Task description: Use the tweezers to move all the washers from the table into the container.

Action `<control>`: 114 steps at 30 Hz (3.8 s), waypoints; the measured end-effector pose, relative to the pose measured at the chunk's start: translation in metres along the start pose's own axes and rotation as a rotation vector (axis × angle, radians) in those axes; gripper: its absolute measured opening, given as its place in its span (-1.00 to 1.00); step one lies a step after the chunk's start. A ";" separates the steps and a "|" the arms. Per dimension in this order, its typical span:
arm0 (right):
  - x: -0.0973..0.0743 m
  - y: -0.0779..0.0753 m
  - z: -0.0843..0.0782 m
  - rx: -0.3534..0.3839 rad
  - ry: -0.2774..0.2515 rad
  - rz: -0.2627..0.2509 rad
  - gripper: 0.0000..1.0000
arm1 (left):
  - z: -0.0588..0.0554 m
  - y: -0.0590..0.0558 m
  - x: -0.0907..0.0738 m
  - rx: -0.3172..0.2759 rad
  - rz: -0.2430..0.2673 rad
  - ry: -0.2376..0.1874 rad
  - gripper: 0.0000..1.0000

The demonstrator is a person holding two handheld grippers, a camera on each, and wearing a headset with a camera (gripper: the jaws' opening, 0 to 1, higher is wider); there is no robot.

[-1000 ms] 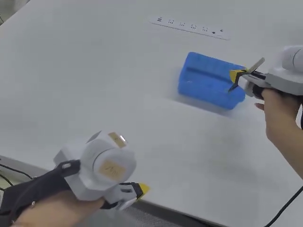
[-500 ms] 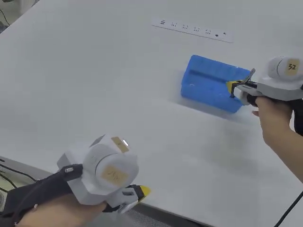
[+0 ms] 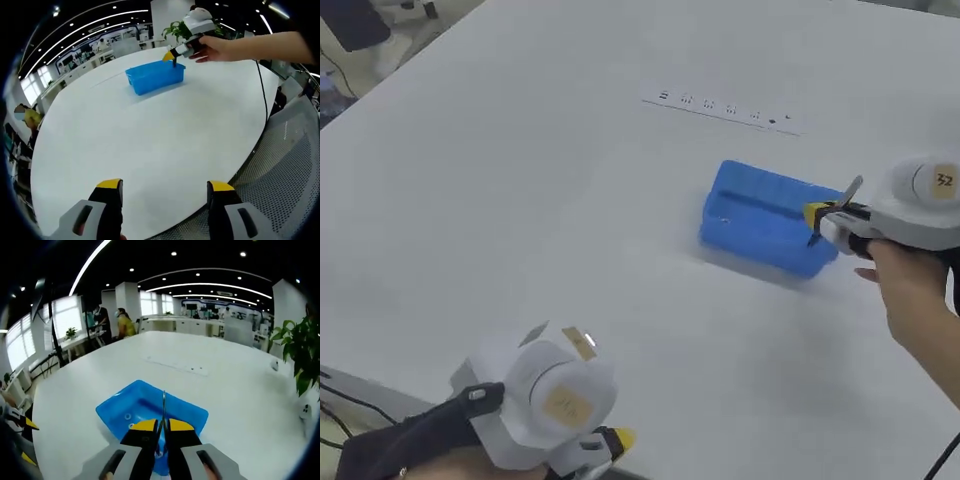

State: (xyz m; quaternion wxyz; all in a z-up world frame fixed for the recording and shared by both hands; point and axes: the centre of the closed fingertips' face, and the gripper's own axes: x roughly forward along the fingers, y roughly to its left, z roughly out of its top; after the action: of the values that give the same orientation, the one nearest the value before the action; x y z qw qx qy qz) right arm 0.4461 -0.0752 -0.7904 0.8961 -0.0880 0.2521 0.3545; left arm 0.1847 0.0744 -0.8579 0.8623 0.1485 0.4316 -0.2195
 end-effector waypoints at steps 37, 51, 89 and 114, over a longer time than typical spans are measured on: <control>-0.050 0.120 -0.145 -0.777 0.688 0.501 -0.93 | 0.004 0.001 -0.002 -0.021 0.004 -0.024 0.14; -0.050 0.120 -0.142 -0.797 0.639 0.490 -0.83 | 0.002 -0.002 -0.002 -0.014 -0.005 -0.010 0.15; -0.195 0.087 -0.075 0.077 0.071 -0.029 0.98 | 0.091 0.021 -0.069 -0.177 0.002 -0.358 0.98; -0.193 0.087 -0.080 0.060 0.099 -0.025 0.98 | 0.083 0.017 -0.071 -0.178 0.016 -0.327 0.91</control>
State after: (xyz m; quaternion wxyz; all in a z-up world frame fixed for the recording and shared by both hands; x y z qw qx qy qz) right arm 0.2356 -0.1520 -0.7579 0.8893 -0.0818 0.3054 0.3306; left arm 0.2123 0.0701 -0.7512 0.9323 0.0371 0.3024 -0.1948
